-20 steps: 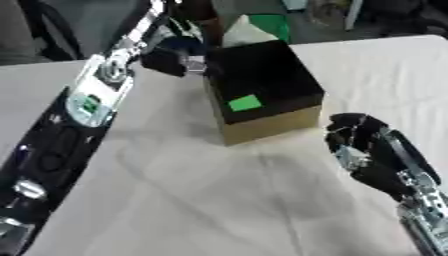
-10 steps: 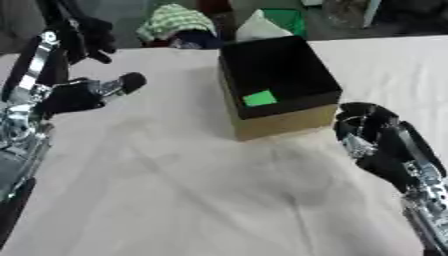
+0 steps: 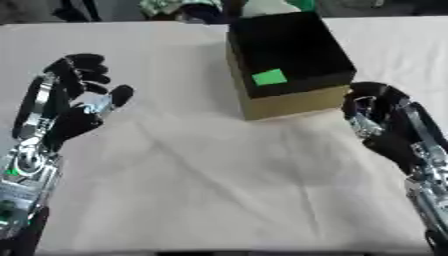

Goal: Pick up objects on the table and place them in the box.

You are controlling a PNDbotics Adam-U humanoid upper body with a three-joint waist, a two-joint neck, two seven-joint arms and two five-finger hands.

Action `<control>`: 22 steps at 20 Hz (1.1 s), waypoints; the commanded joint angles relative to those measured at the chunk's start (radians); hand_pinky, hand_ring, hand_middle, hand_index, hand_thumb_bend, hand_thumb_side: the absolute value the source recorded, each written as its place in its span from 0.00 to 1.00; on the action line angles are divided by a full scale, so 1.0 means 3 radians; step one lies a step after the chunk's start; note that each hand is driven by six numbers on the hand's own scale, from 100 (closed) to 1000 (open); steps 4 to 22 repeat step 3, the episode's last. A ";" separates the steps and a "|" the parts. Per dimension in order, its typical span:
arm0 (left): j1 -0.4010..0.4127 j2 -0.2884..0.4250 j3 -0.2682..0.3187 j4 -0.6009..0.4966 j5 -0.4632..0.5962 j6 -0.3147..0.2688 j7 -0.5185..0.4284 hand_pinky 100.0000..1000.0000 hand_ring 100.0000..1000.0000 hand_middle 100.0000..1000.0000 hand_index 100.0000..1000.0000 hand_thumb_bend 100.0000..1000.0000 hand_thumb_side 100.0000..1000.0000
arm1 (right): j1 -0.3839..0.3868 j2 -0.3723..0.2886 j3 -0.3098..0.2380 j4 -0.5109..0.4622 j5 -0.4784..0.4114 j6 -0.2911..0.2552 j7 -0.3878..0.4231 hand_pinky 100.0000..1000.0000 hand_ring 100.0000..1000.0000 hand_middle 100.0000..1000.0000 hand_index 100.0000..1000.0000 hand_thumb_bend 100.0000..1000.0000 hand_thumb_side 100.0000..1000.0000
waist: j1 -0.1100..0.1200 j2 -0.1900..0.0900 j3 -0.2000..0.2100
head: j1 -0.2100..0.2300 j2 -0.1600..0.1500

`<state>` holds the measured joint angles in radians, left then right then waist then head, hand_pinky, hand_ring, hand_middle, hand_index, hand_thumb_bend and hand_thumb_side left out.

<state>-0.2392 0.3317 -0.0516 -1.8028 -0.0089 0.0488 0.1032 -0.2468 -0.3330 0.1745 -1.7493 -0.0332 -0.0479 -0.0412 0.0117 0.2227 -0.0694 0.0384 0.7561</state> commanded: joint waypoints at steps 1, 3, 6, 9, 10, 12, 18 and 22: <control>0.0013 -0.0004 0.0049 0.0000 -0.0026 -0.0041 0.0012 0.55 0.58 0.54 0.68 0.73 0.33 | -0.0030 -0.0030 -0.0033 -0.0055 0.0017 -0.0009 -0.0023 0.56 0.59 0.59 0.74 0.12 0.26 | 0.0002 -0.0034 0.0010 | -0.0006 0.0035; 0.0034 -0.0026 0.0049 0.0040 -0.0035 -0.0044 -0.0003 0.55 0.58 0.54 0.68 0.72 0.33 | -0.0036 -0.0028 -0.0035 -0.0054 0.0015 -0.0011 -0.0032 0.56 0.59 0.59 0.74 0.12 0.26 | 0.0002 -0.0028 0.0017 | -0.0008 0.0027; 0.0034 -0.0026 0.0049 0.0040 -0.0035 -0.0044 -0.0003 0.55 0.58 0.54 0.68 0.72 0.33 | -0.0036 -0.0028 -0.0035 -0.0054 0.0015 -0.0011 -0.0032 0.56 0.59 0.59 0.74 0.12 0.26 | 0.0002 -0.0028 0.0017 | -0.0008 0.0027; 0.0034 -0.0026 0.0049 0.0040 -0.0035 -0.0044 -0.0003 0.55 0.58 0.54 0.68 0.72 0.33 | -0.0036 -0.0028 -0.0035 -0.0054 0.0015 -0.0011 -0.0032 0.56 0.59 0.59 0.74 0.12 0.26 | 0.0002 -0.0028 0.0017 | -0.0008 0.0027; 0.0034 -0.0026 0.0049 0.0040 -0.0035 -0.0044 -0.0003 0.55 0.58 0.54 0.68 0.72 0.33 | -0.0036 -0.0028 -0.0035 -0.0054 0.0015 -0.0011 -0.0032 0.56 0.59 0.59 0.74 0.12 0.26 | 0.0002 -0.0028 0.0017 | -0.0008 0.0027; 0.0034 -0.0026 0.0049 0.0040 -0.0035 -0.0044 -0.0003 0.55 0.58 0.54 0.68 0.72 0.33 | -0.0036 -0.0028 -0.0035 -0.0054 0.0015 -0.0011 -0.0032 0.56 0.59 0.59 0.74 0.12 0.26 | 0.0002 -0.0028 0.0017 | -0.0008 0.0027; 0.0034 -0.0026 0.0049 0.0040 -0.0035 -0.0044 -0.0003 0.55 0.58 0.54 0.68 0.72 0.33 | -0.0036 -0.0028 -0.0035 -0.0054 0.0015 -0.0011 -0.0032 0.56 0.59 0.59 0.74 0.12 0.26 | 0.0002 -0.0028 0.0017 | -0.0008 0.0027; 0.0034 -0.0026 0.0049 0.0040 -0.0035 -0.0044 -0.0003 0.55 0.58 0.54 0.68 0.72 0.33 | -0.0036 -0.0028 -0.0035 -0.0054 0.0015 -0.0011 -0.0032 0.56 0.59 0.59 0.74 0.12 0.26 | 0.0002 -0.0028 0.0017 | -0.0008 0.0027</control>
